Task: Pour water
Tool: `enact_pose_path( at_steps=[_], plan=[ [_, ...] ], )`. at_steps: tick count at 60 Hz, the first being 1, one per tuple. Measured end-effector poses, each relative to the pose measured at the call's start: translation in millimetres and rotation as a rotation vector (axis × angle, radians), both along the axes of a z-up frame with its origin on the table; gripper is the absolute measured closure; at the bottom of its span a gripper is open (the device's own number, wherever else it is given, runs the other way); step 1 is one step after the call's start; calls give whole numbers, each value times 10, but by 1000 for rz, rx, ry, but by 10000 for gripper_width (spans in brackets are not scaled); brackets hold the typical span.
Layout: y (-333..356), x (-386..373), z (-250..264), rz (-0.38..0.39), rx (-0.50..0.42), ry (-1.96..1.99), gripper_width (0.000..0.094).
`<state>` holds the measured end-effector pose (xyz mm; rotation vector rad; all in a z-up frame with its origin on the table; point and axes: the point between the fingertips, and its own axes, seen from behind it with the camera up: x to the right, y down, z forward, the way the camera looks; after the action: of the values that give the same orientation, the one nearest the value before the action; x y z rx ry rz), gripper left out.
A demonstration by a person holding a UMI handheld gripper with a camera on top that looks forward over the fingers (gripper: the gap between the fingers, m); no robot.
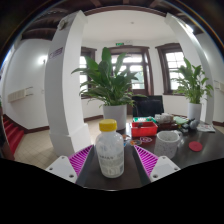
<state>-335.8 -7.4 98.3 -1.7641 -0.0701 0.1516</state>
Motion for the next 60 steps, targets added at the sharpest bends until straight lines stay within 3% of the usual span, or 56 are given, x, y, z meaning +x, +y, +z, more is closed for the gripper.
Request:
enact_pose_path(
  at_steps=[12, 16, 18, 29, 44, 60],
  plan=[
    [424, -226, -95, 36, 7, -46, 174],
    [509, -210, -157, 22, 0, -66, 253],
    [532, -170, -175, 5, 6, -80, 363],
    [565, -178, -181, 18, 20, -65, 480],
    [600, -37, -138, -14, -2, 24, 477],
    [851, 452, 248, -147, -35, 727, 479]
  ],
)
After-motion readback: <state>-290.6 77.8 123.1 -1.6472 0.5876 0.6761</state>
